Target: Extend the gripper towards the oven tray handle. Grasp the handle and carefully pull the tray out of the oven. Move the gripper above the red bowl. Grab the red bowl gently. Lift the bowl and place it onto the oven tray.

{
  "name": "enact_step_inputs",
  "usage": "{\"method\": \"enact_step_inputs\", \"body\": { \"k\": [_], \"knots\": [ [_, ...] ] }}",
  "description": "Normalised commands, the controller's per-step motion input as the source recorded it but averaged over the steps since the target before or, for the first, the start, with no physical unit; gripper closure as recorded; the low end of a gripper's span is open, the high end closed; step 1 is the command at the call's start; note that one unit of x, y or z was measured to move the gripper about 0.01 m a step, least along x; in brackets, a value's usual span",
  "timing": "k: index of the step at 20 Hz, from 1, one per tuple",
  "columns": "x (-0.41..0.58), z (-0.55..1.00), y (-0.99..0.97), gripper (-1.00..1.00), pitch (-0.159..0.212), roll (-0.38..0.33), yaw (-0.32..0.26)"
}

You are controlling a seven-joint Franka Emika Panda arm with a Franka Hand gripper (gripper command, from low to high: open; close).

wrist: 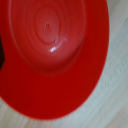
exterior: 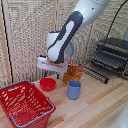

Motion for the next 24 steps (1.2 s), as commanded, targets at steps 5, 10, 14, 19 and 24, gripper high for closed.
{"method": "enact_step_inputs", "body": {
  "k": [5, 10, 14, 19, 24],
  "knots": [
    [-0.011, -0.30, -0.25, -1.00, -0.054, -0.014, -0.026],
    [-0.015, -0.12, -0.08, -1.00, -0.004, 0.001, 0.003],
    [0.000, 0.00, -0.01, 1.00, -0.003, 0.002, 0.001],
    [0.014, 0.00, 0.00, 1.00, 0.000, 0.000, 0.014],
    [0.001, 0.00, 0.00, 1.00, 0.000, 0.000, 0.015]
  ]
}}
